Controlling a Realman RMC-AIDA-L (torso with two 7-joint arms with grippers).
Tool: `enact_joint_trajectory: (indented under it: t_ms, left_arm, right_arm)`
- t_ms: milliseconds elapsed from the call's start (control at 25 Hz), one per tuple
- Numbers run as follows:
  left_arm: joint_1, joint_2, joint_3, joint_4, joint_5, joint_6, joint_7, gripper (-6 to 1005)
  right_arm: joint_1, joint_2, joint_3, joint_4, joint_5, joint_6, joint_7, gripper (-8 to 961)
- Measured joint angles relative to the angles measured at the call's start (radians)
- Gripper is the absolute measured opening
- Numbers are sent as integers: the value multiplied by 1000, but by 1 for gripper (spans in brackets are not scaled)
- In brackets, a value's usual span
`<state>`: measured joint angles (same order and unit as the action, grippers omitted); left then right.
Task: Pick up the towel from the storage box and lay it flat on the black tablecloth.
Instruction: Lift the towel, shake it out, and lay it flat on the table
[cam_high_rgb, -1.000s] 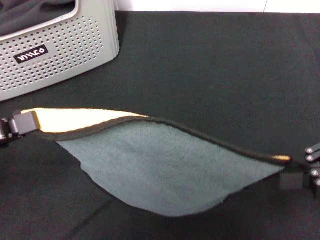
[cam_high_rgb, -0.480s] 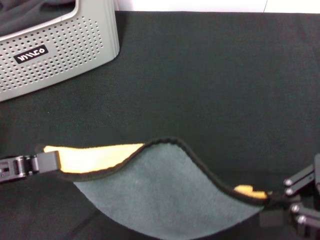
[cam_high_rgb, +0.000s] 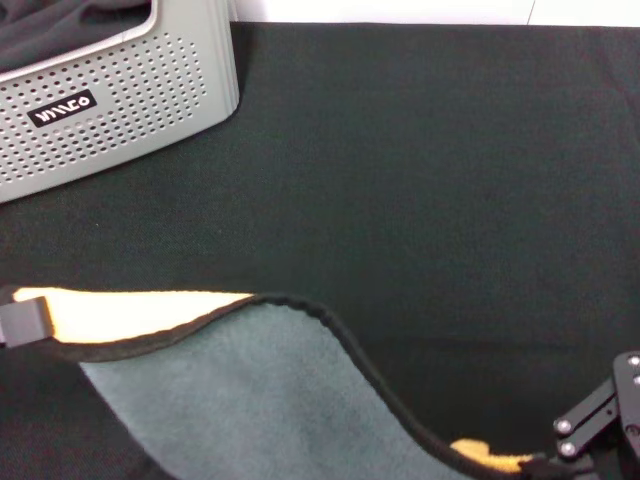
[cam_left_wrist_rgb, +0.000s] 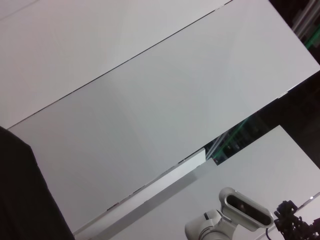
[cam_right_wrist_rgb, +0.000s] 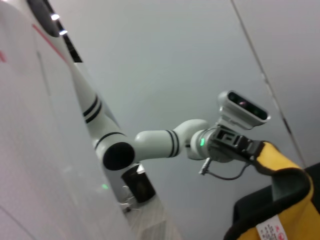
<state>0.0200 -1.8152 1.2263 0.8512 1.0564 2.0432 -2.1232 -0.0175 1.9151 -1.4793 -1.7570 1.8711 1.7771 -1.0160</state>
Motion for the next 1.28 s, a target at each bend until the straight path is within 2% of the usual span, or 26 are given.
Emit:
enact_joint_trajectory:
  t_ms: [200, 440, 520, 720, 840, 960, 1280]
  left_arm:
    - [-22, -1, -3, -32, 1, -1, -2, 22]
    - [-152, -21, -40, -232, 84, -6, 44, 23]
    - [-194, -32, -85, -278, 131, -7, 69, 23]
    - [-271, -61, -213, -343, 257, -18, 94, 24]
    - [-288, -76, -263, -349, 301, -58, 105, 24]
    - [-292, -80, -280, -350, 308, -126, 113, 25]
    - [-313, -89, -281, -353, 318, -224, 115, 26]
  right_arm:
    - [25, -3, -14, 81, -4, 0, -12, 17]
    - [92, 6, 25, 301, -25, -6, -63, 18]
    - [140, 15, 56, 420, -48, -9, -82, 18]
    - [221, 23, 92, 606, -63, -12, -136, 18]
    - [262, 24, 107, 686, -64, -14, -174, 18]
    - [331, 24, 130, 797, -74, -22, -212, 18]
    - [415, 45, 203, 873, -167, -46, -227, 19]
